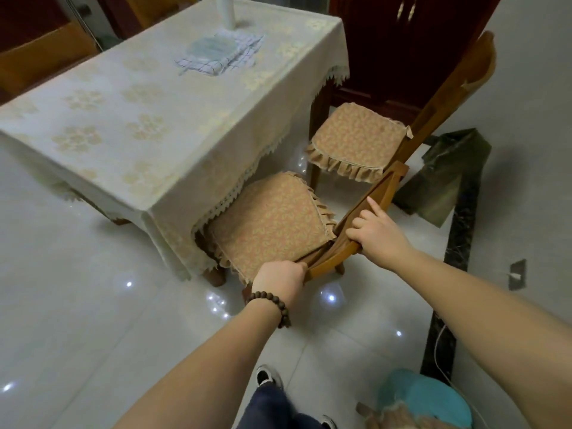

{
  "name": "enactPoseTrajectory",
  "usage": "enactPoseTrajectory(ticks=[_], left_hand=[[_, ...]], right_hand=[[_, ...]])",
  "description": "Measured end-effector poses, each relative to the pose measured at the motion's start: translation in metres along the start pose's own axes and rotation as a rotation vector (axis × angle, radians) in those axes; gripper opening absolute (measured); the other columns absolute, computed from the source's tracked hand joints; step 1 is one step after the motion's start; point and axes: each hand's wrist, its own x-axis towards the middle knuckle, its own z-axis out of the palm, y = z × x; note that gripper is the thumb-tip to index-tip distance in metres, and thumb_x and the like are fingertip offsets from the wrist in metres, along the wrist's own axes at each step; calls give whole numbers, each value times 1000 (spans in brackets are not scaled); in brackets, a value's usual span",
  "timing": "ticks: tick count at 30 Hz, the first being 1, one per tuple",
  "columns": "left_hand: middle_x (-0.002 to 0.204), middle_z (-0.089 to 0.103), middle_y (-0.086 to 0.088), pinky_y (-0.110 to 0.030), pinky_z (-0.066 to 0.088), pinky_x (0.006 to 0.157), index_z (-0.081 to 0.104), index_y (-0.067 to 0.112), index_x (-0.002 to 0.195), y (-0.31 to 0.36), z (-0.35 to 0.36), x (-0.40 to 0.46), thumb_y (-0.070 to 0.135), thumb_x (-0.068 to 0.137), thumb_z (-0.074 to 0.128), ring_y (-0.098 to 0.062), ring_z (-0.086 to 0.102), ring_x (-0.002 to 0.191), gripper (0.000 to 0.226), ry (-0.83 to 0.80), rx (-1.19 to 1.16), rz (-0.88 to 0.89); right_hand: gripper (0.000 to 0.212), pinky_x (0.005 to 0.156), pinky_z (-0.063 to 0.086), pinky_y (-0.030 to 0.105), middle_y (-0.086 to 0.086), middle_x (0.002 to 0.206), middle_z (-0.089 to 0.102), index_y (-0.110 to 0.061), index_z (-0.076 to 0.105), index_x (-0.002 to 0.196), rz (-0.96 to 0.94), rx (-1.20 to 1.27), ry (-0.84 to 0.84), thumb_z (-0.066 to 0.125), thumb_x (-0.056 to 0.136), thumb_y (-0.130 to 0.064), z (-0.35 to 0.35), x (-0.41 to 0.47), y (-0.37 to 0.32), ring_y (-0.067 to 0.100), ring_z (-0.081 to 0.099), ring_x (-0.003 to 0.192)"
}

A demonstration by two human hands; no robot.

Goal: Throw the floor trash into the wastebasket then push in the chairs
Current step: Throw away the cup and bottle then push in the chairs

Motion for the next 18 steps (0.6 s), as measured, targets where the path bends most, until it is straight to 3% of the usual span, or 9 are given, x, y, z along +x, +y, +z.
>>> enactPoseTrajectory(ticks=[4,9,15,18], left_hand=[[91,63,-5,-36,50,68,54,17,108,-27,-3,16,19,96,42,-26,61,81,17,17,12,-24],[89,63,-4,-36,52,70,55,17,108,-62,-14,47,20,97,41,-25,62,79,19,12,23,-20],[90,64,-2,-32,45,66,57,20,106,-114,-30,81,22,96,44,-23,62,81,17,7,64,-39],[91,64,-2,-32,43,64,56,21,106,-131,-35,91,22,95,45,-24,63,83,15,-19,60,-84]], right_hand=[[24,115,-1,47,1,103,67,-24,68,104,-18,-22,16,68,80,-21,4,35,1,25,56,108],[19,114,1,47,-2,95,68,-27,69,94,-12,-17,36,72,76,-21,10,83,8,24,59,101],[20,110,-25,44,-3,97,65,-29,67,100,-51,-86,-18,62,82,-23,12,149,12,22,54,106],[18,114,-10,44,-1,98,65,-27,67,99,-134,-73,-24,61,82,-28,8,178,16,23,53,107]])
